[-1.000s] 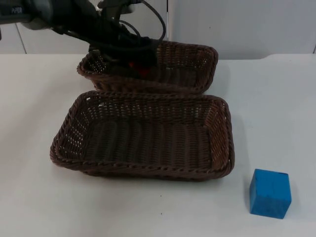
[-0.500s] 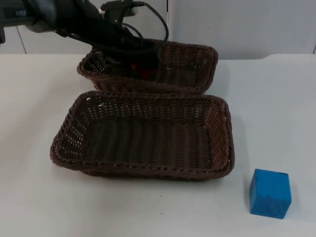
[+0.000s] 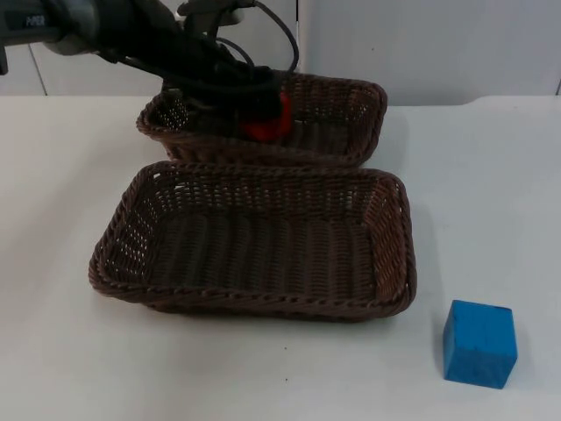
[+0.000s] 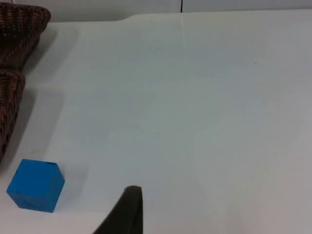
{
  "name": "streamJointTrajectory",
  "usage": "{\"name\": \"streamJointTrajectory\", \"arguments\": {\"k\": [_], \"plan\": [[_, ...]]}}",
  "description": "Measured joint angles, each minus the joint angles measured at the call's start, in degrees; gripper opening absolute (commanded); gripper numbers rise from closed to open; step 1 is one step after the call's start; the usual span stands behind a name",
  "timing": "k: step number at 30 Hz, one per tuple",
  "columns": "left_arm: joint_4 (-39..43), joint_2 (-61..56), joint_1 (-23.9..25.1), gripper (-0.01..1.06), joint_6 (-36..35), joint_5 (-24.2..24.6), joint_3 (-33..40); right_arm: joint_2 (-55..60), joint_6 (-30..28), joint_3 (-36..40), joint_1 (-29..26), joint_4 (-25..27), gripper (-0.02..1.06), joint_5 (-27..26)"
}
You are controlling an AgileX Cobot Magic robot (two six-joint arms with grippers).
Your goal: Pick up one cube with the left hand and place it into the upper basket. Pick up one cube with the right hand and place it into the lower basket.
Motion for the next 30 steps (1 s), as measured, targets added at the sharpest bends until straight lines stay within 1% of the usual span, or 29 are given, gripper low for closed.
{"name": "streamJointTrajectory", "arguments": {"k": [7, 12, 16, 18, 21, 22, 26, 30], "plan": [[-0.13, -1.8, 0.0, 0.72, 0.0, 1.66, 0.0, 0.12, 0.0, 0.0, 0.0, -0.22, 1.04, 0.0], [-0.13, -7.34, 0.0, 0.72, 0.0, 3.61, 0.0, 0.12, 0.0, 0.0, 0.0, -0.22, 1.04, 0.0], [0.1, -13.63, 0.0, 0.72, 0.0, 6.71, 0.0, 0.12, 0.0, 0.0, 0.0, -0.22, 1.04, 0.0], [0.35, -15.04, 0.0, 0.72, 0.0, 7.41, 0.0, 0.12, 0.0, 0.0, 0.0, -0.22, 1.04, 0.0], [2.7, -18.83, 0.0, 0.72, 0.0, 9.79, -0.04, 0.12, 0.0, 0.0, 0.0, -0.22, 1.04, 0.0], [2.7, -18.83, 0.0, 0.72, 0.0, 9.79, -0.04, 0.12, 0.0, 0.0, 0.0, -0.22, 1.04, 0.0], [4.36, -19.98, 0.0, 0.72, 0.0, 12.64, -0.04, 0.12, 0.0, 0.0, 0.0, -0.45, 1.04, 0.0], [4.74, -19.98, 0.0, 0.72, 0.0, 14.47, -0.04, 0.12, 0.0, 0.0, 0.0, -0.45, 1.04, 0.0]]}}
